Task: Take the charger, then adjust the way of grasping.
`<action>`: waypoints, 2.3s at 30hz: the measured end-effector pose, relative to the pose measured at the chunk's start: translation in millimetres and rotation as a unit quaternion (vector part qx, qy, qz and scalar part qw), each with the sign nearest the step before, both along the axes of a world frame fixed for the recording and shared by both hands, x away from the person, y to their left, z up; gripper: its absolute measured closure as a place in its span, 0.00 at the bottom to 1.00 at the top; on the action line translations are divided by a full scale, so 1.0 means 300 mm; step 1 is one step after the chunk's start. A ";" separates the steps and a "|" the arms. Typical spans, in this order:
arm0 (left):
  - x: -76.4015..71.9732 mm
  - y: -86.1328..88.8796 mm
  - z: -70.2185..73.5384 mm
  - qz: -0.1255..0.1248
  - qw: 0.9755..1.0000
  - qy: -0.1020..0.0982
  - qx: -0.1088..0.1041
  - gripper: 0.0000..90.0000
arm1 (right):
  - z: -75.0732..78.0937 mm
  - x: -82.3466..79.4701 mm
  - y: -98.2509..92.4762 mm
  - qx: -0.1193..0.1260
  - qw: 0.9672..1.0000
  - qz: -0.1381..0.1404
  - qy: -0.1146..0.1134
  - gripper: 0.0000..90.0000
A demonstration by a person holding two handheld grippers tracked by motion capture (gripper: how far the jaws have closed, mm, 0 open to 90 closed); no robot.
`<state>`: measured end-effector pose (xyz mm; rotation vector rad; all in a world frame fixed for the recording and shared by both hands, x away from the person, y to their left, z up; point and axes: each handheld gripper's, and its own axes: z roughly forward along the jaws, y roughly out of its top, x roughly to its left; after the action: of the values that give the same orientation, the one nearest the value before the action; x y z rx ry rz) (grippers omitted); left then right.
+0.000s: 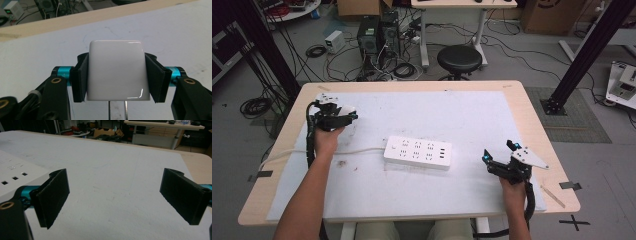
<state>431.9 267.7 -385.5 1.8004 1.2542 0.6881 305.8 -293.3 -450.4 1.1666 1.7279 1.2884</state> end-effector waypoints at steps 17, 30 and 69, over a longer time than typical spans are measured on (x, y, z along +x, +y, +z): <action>-0.165 -0.125 0.128 -0.149 0.987 -0.067 -0.008 0.47 | 0.001 0.003 -0.002 -0.001 1.000 0.006 -0.001 0.10; -0.295 -0.171 0.139 -0.186 0.977 -0.096 -0.033 0.47 | 0.001 0.005 0.000 -0.005 1.000 0.006 0.005 0.10; -0.423 -0.390 0.183 -0.337 0.933 -0.125 -0.006 0.47 | 0.009 0.025 -0.015 0.008 0.999 0.011 0.037 0.10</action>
<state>304.9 150.7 -330.7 1.8965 0.4131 0.4835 313.2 -297.7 -447.6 1.2226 1.7916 1.2895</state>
